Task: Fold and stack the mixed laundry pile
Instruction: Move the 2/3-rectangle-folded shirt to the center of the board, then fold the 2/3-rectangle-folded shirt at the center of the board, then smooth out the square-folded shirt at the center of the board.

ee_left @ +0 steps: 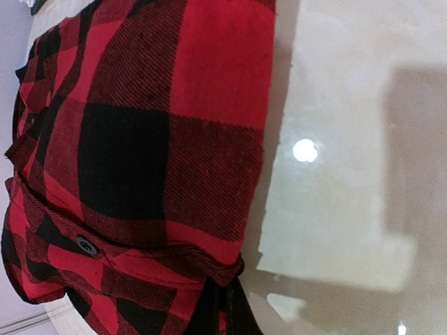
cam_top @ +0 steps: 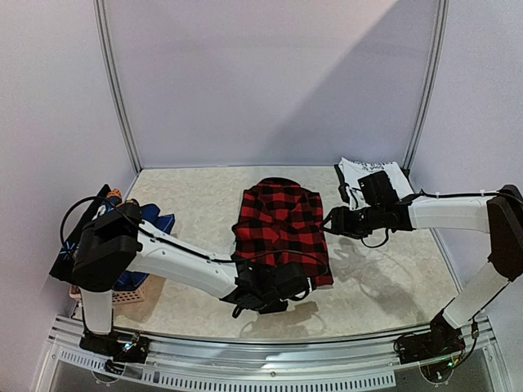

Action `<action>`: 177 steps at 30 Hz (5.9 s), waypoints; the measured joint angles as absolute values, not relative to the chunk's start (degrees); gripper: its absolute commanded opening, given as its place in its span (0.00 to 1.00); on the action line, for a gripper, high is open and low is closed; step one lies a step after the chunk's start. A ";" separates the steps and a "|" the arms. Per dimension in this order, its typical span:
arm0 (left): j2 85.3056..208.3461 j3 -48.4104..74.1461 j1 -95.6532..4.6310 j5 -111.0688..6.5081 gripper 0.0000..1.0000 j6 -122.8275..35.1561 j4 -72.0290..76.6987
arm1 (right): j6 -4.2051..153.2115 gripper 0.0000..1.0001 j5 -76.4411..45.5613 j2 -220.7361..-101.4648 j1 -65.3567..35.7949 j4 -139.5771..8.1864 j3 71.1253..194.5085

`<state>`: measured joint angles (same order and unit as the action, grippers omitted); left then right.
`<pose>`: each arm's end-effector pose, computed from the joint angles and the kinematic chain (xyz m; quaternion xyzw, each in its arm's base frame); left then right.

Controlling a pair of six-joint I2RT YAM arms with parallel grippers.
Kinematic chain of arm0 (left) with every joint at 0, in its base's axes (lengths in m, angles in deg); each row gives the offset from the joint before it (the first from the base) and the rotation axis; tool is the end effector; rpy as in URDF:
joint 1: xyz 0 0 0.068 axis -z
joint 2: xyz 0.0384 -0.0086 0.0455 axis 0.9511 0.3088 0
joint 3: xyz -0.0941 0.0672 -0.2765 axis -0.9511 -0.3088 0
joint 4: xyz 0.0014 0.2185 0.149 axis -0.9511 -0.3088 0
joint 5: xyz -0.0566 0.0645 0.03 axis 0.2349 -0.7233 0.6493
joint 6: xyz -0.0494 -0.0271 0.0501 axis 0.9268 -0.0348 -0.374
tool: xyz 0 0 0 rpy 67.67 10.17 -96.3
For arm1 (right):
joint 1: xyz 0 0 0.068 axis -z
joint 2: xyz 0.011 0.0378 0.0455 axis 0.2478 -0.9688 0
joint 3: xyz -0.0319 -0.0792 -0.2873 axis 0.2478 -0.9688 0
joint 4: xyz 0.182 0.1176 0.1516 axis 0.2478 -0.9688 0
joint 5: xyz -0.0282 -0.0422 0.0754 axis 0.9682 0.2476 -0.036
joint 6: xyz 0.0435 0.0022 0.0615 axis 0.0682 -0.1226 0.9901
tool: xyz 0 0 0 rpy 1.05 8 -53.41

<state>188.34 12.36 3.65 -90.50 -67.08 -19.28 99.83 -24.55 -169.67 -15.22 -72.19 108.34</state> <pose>0.1359 -0.4033 0.1227 0.6101 0.7209 0.1021 0.3126 0.2904 0.1858 0.2013 -0.0345 0.9170 0.3075 0.2518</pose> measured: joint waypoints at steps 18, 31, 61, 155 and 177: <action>177.79 12.25 10.82 -84.66 0.00 -61.11 -34.90 | 99.85 0.24 -29.62 -170.34 -19.22 -71.56 108.36; 176.85 21.60 11.80 -83.52 0.00 -62.66 -44.52 | 98.12 0.10 -39.09 -173.60 -25.14 -68.94 109.41; 175.21 34.08 -0.18 -83.33 0.00 -75.82 -48.76 | 101.25 0.08 -26.78 -171.02 -20.90 -75.30 109.50; 194.62 38.28 -31.43 -65.69 0.90 -80.78 -11.41 | 101.82 0.07 -18.87 -169.67 -12.29 -72.08 108.67; 175.05 8.77 -28.96 -57.51 0.48 -55.69 -4.76 | 99.26 0.07 -33.05 -184.92 -17.62 -67.95 125.04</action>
